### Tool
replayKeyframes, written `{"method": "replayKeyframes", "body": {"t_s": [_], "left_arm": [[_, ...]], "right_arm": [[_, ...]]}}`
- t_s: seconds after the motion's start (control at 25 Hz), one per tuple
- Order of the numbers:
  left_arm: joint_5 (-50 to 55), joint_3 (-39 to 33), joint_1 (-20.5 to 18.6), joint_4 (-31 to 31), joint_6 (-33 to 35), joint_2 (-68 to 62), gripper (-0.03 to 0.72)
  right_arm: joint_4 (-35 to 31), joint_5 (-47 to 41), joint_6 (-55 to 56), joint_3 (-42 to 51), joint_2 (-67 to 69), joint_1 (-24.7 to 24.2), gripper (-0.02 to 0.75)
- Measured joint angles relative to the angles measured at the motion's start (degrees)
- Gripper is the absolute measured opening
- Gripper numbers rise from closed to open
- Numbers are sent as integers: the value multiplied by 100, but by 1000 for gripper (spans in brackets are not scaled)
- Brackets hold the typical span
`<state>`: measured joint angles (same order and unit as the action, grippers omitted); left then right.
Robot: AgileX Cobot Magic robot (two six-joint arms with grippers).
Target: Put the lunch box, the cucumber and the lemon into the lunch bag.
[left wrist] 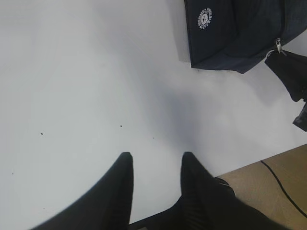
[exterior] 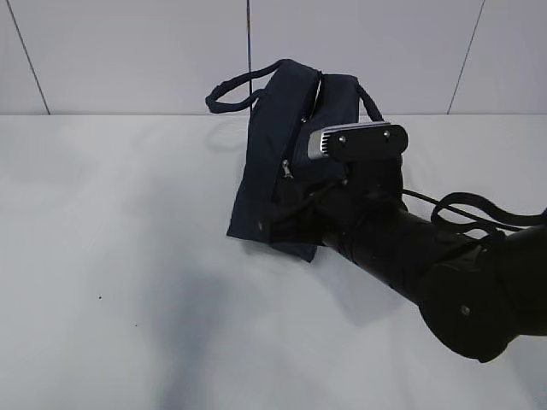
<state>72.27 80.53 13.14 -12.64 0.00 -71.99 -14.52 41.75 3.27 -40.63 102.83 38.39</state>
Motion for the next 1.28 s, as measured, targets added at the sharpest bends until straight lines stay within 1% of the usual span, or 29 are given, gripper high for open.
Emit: {"method": "replayKeyframes", "body": {"t_s": [0.36, 0.56, 0.76, 0.84, 1.0, 1.16, 1.28], "left_arm": [[0, 0, 0, -83, 0, 0, 245], [0, 0, 0, -286, 141, 0, 245], [-11, -60, 0, -284, 279, -25, 245], [-23, -229, 0, -284, 322, -52, 245], [-136, -917, 0, -284, 480, -86, 245], [-760, -1611, 0, -371, 807, -86, 245], [-1544, -2119, 0, -592, 1213, -100, 245]], "right_arm": [[0, -72, -140, -17, -265, 0, 17], [0, -86, -327, -216, -315, 0, 17], [0, -144, -366, -432, -315, 0, 18], [0, -183, -377, -454, -315, 0, 17], [21, -493, -370, -458, -325, 0, 17], [53, -712, -380, -458, -325, 0, 18], [53, -918, -380, -458, -351, 0, 17]]}}
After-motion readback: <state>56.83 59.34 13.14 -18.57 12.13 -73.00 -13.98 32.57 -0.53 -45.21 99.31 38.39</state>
